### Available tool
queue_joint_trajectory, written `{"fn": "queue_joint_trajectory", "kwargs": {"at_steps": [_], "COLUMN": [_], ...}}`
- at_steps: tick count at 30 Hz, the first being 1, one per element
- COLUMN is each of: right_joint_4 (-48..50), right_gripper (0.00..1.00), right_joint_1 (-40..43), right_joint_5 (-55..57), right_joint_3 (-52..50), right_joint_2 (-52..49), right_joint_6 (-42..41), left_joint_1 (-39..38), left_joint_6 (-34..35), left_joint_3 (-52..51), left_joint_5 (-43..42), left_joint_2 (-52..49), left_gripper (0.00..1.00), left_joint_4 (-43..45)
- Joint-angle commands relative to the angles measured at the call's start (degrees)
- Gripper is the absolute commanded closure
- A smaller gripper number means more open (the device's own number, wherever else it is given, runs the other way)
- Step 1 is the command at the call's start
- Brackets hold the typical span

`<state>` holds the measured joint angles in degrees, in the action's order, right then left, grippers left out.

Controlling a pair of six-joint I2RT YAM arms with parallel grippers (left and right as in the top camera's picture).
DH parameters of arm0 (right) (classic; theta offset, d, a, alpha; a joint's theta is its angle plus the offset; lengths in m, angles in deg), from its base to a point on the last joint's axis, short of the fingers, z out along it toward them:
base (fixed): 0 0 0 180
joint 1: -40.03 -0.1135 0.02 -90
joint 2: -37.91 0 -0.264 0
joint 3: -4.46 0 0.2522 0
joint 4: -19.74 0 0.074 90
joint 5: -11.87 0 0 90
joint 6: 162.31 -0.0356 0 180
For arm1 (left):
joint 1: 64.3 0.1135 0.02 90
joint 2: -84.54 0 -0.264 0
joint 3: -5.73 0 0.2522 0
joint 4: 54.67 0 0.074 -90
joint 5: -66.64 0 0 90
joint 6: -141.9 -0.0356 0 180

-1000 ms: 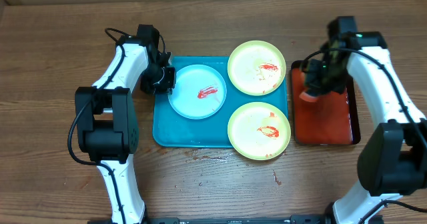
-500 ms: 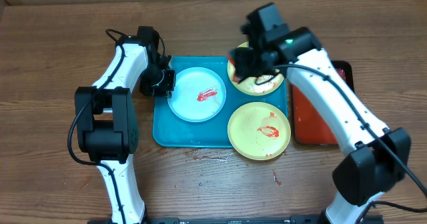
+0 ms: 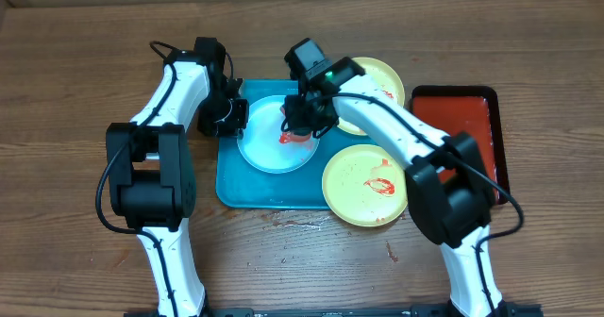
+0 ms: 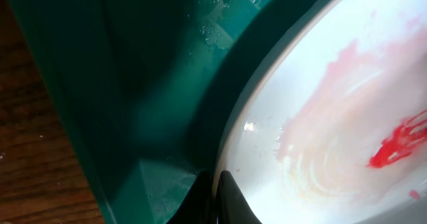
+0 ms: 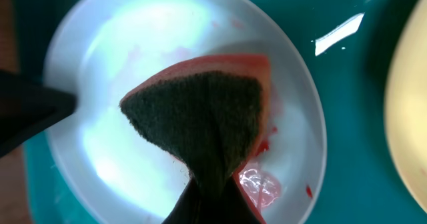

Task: Clean dirty plates on tray and stack at the side
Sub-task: 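Carry the sponge with the right gripper onto the white plate, then scrub the white plate's red smear with the sponge in the right gripper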

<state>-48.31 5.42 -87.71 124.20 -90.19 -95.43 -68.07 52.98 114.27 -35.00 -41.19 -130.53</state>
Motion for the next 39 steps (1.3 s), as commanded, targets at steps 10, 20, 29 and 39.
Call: {"fn": "queue_joint_trajectory", "kwargs": {"at_steps": [10, 20, 29, 39], "right_joint_4": [0.9, 2.9, 3.0, -6.7], "right_gripper": [0.96, 0.96, 0.96, 0.96], "right_joint_1": [-0.3, -4.3, -6.5, -4.6], "right_joint_5": [5.9, -4.7, -9.6, 9.6], "right_joint_3": [1.0, 0.9, 1.2, 7.7], "right_joint_2": [-5.6, -7.8, -8.5, -8.4], "right_joint_6": [-1.2, -0.9, -0.5, 0.8], "left_joint_1": [-0.4, -0.4, -0.4, -0.4], "left_joint_6": [-1.7, -1.7, -1.7, -1.7], "left_joint_3": [0.5, 0.5, 0.5, 0.5], "left_joint_5": [-0.4, -0.5, -0.5, -0.5], "left_joint_2": [-0.5, -0.5, -0.5, -0.5], "left_gripper": [0.96, 0.96, 0.96, 0.96], "left_joint_4": [0.2, 0.7, 1.1, 1.0]}}
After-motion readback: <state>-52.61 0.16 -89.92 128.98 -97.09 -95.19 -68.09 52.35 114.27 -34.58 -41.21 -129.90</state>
